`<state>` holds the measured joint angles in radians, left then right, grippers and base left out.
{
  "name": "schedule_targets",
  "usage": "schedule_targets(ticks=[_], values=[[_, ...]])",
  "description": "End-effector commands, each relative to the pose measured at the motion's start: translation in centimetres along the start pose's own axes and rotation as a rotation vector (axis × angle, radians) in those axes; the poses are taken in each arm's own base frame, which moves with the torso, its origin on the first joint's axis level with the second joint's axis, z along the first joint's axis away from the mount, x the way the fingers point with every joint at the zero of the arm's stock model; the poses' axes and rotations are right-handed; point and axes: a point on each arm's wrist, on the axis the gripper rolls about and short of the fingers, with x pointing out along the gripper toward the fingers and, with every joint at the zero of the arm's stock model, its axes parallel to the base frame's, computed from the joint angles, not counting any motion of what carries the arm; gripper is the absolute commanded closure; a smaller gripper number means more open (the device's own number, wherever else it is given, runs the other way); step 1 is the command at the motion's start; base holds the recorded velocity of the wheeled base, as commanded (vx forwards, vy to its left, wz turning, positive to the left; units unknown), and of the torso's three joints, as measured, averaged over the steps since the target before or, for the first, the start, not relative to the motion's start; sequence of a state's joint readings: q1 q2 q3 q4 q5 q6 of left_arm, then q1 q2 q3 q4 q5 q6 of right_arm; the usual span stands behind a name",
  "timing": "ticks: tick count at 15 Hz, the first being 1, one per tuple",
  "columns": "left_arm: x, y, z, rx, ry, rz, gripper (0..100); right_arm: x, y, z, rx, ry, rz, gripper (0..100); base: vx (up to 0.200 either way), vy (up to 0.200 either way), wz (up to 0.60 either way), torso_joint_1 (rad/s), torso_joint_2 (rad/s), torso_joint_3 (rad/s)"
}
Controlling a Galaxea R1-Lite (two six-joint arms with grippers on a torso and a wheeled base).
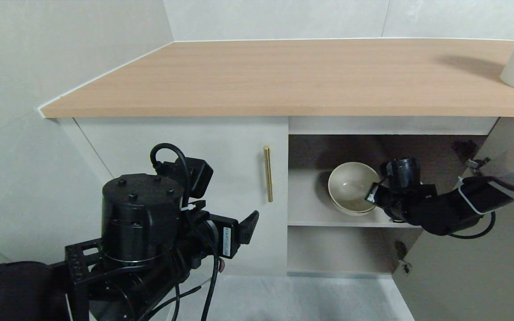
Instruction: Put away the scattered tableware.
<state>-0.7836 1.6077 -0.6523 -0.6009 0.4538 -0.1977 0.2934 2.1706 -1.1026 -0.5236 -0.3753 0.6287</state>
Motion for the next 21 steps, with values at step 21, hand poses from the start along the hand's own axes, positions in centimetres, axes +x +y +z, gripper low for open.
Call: schedule_targets(ticks=[21], values=[[-8.7, 9.0, 0.3, -0.038, -0.025, 0.171, 0, -25.7, -4.3, 1.3, -0.299, 0.438, 0.383, 0, 0.0, 0.0, 0.0, 0.0, 0.0, 0.0]])
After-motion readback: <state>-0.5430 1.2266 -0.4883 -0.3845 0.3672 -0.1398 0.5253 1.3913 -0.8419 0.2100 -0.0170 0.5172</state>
